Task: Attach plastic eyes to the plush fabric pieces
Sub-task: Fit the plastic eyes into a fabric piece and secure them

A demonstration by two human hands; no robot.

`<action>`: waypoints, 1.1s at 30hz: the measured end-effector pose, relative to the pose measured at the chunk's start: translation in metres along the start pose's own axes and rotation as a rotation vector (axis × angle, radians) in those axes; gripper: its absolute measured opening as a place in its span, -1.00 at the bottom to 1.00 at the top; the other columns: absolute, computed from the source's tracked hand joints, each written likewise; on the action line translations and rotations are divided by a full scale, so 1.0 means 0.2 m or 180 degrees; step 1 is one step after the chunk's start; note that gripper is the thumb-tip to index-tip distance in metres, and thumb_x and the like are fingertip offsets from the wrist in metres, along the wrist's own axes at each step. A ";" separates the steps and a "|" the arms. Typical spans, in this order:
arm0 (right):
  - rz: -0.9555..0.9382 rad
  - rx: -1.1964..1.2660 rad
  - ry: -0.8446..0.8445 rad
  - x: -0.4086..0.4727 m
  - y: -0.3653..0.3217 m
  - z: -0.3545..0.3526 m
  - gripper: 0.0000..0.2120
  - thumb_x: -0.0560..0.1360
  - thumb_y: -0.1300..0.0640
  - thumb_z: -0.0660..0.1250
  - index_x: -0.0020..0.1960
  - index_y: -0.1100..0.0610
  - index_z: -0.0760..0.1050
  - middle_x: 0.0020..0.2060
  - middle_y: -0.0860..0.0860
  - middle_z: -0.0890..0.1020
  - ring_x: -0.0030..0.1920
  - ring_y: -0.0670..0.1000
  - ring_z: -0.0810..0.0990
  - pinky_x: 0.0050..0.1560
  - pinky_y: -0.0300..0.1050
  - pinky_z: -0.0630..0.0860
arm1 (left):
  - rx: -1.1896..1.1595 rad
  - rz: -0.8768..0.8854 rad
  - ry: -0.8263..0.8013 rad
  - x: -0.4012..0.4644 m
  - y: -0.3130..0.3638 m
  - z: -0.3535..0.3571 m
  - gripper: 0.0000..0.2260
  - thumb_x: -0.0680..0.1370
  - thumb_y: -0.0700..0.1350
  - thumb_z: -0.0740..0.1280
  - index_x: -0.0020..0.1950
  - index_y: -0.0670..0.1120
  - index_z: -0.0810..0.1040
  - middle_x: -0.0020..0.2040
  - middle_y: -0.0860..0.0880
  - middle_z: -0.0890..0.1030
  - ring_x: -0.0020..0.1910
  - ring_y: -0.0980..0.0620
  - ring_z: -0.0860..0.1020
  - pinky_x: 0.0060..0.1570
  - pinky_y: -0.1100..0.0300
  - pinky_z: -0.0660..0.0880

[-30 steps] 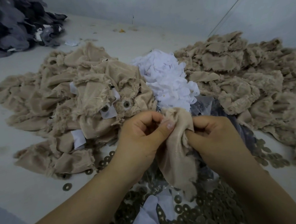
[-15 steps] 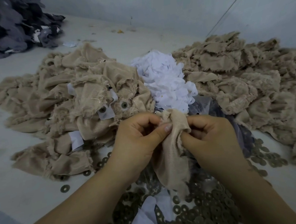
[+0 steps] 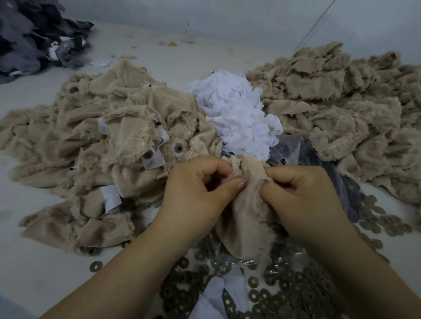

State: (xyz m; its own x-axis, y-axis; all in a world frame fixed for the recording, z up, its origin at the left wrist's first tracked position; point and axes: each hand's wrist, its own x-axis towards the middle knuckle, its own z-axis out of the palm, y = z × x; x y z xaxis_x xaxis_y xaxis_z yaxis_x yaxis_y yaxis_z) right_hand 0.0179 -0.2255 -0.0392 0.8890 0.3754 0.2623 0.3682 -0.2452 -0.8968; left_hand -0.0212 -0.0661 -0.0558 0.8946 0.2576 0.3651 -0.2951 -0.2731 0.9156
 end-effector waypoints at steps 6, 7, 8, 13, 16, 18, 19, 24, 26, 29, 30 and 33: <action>0.0154 0.0548 0.0035 -0.02 -0.02 0.03 -0.65 0.40 -0.12 0.47 -0.47 0.03 0.55 -0.61 -0.12 0.41 -0.56 -0.16 0.32 -0.52 -0.29 0.29 | 0.0186 0.0155 -0.0077 -0.01 0.02 0.00 -0.90 0.43 -0.29 0.51 -0.25 -0.20 0.63 -0.33 -0.08 0.63 -0.35 0.08 0.58 -0.34 0.21 0.53; 0.0215 0.0594 0.0066 -0.02 -0.01 0.03 -0.74 0.39 -0.07 0.46 -0.43 0.01 0.62 -0.60 -0.10 0.48 -0.55 -0.15 0.38 -0.52 -0.27 0.35 | 0.0157 0.0122 -0.0073 -0.01 0.02 0.00 -0.89 0.42 -0.30 0.51 -0.26 -0.18 0.63 -0.33 -0.07 0.63 -0.36 0.13 0.56 -0.35 0.26 0.51; 0.0310 0.0660 0.0097 -0.02 -0.01 0.03 -0.80 0.39 -0.02 0.46 -0.37 0.02 0.67 -0.56 -0.06 0.55 -0.52 -0.12 0.46 -0.50 -0.23 0.42 | 0.0094 0.0065 -0.0071 -0.01 0.02 0.00 -0.89 0.41 -0.30 0.52 -0.26 -0.19 0.63 -0.33 -0.08 0.63 -0.37 0.15 0.55 -0.35 0.28 0.51; 0.0641 0.0961 0.0215 -0.02 0.02 0.02 -0.78 0.31 -0.05 0.48 -0.21 0.10 0.72 -0.29 0.22 0.71 -0.21 0.31 0.70 -0.22 0.23 0.67 | -0.0803 -0.0532 -0.0117 -0.01 0.02 0.00 -0.87 0.32 -0.15 0.51 -0.23 -0.20 0.66 -0.26 -0.16 0.67 -0.26 -0.05 0.62 -0.16 0.10 0.61; 0.0842 0.1230 0.0294 -0.02 0.02 0.04 -0.78 0.30 -0.02 0.48 -0.17 0.10 0.73 -0.26 0.21 0.73 -0.19 0.30 0.71 -0.22 0.15 0.69 | -0.1126 -0.0769 -0.0064 -0.01 0.01 0.01 -0.84 0.32 -0.12 0.48 -0.25 -0.22 0.64 -0.30 -0.19 0.61 -0.29 -0.06 0.56 -0.21 0.14 0.56; 0.0893 0.1362 0.0313 -0.02 0.01 0.04 -0.80 0.30 0.01 0.47 -0.16 0.09 0.74 -0.25 0.17 0.74 -0.22 0.19 0.73 -0.26 -0.01 0.68 | -0.1128 -0.0783 -0.0043 -0.02 0.01 0.02 -0.89 0.35 -0.15 0.47 -0.29 -0.19 0.63 -0.33 -0.17 0.57 -0.33 -0.04 0.51 -0.29 0.21 0.52; 0.0904 0.1388 0.0319 -0.02 0.01 0.04 -0.80 0.31 0.01 0.47 -0.15 0.09 0.74 -0.25 0.17 0.74 -0.22 0.19 0.73 -0.26 -0.02 0.69 | -0.1101 -0.0776 -0.0027 -0.02 0.01 0.03 -0.91 0.38 -0.19 0.48 -0.31 -0.16 0.63 -0.34 -0.15 0.56 -0.34 -0.03 0.50 -0.31 0.22 0.51; 0.1018 0.1627 0.0381 -0.03 0.01 0.05 -0.81 0.31 0.08 0.47 -0.14 0.15 0.73 -0.23 0.19 0.74 -0.21 0.19 0.73 -0.27 -0.02 0.68 | -0.0850 -0.0710 0.0040 -0.02 0.01 0.03 -0.83 0.45 -0.34 0.46 -0.32 -0.20 0.57 -0.40 -0.15 0.53 -0.39 -0.04 0.46 -0.37 0.17 0.45; 0.1000 0.1479 0.0409 -0.03 0.02 0.06 -0.90 0.39 0.14 0.48 -0.14 0.15 0.73 -0.25 0.21 0.73 -0.18 0.27 0.72 -0.21 0.11 0.69 | -0.0716 -0.0661 0.0011 -0.01 0.02 0.03 -0.86 0.41 -0.28 0.47 -0.32 -0.21 0.56 -0.41 -0.13 0.52 -0.40 -0.01 0.45 -0.37 0.16 0.43; 0.0780 0.1100 0.0535 -0.04 0.02 0.06 -0.92 0.47 0.19 0.48 -0.18 0.11 0.73 -0.29 0.23 0.71 -0.23 0.31 0.69 -0.21 0.26 0.64 | -0.0551 -0.0579 0.0060 -0.02 0.03 0.03 -0.85 0.42 -0.32 0.47 -0.31 -0.22 0.56 -0.41 -0.16 0.52 -0.40 -0.01 0.46 -0.36 0.13 0.45; 0.0717 0.1001 0.0568 -0.04 0.03 0.06 -0.90 0.48 0.18 0.48 -0.20 0.09 0.73 -0.31 0.22 0.70 -0.27 0.28 0.69 -0.25 0.25 0.63 | -0.0474 -0.0534 0.0160 -0.02 0.03 0.03 -0.85 0.43 -0.35 0.47 -0.28 -0.20 0.56 -0.38 -0.17 0.54 -0.38 0.00 0.48 -0.34 0.11 0.48; 0.0639 0.0869 0.0621 -0.04 0.03 0.06 -0.87 0.49 0.16 0.48 -0.23 0.02 0.73 -0.36 0.11 0.71 -0.34 0.12 0.69 -0.31 0.07 0.64 | 0.0034 -0.0044 0.0447 -0.05 0.04 0.04 -0.82 0.40 -0.33 0.51 -0.18 -0.09 0.58 -0.28 0.03 0.54 -0.31 0.13 0.51 -0.30 0.24 0.51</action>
State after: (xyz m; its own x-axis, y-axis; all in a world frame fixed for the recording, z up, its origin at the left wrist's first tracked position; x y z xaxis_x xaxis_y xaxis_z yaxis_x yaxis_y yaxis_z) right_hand 0.0098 -0.2190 -0.0499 0.9808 0.1605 0.1111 0.1189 -0.0396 -0.9921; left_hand -0.0292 -0.0788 -0.0534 0.8426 0.3883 0.3731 -0.2787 -0.2783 0.9192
